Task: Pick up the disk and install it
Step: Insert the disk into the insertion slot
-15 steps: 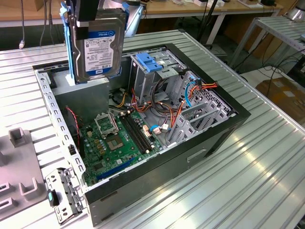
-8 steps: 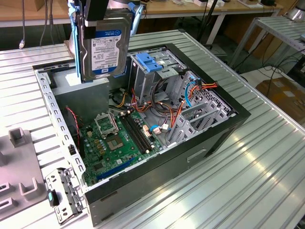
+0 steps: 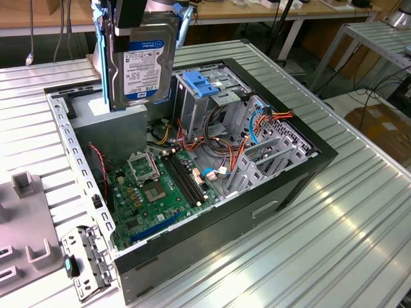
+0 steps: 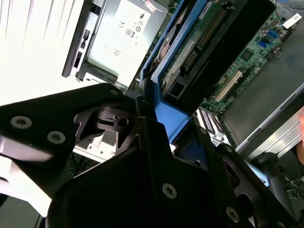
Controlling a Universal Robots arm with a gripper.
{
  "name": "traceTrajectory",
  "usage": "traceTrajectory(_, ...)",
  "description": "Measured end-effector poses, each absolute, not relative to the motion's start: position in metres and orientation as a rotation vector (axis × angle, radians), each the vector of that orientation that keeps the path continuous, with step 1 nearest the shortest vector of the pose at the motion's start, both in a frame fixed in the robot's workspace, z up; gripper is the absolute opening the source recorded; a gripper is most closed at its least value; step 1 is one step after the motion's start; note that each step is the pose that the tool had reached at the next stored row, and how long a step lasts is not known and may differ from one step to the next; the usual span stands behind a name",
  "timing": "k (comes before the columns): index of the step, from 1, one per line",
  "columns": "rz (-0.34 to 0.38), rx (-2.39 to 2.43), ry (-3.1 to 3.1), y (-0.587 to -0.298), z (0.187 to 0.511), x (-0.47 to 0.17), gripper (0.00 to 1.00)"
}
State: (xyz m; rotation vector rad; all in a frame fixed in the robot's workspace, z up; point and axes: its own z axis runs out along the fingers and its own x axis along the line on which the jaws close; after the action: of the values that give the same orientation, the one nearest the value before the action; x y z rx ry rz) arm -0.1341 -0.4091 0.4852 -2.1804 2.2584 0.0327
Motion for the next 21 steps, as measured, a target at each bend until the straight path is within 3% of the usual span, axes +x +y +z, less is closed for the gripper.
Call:
traceTrajectory(14,0.027,-2.182,2.261,-0.448,0.485,-0.133,0.37)
traceTrajectory(21,0.026,-2.183,2.262,-0.452,0.485,-0.117,0.37)
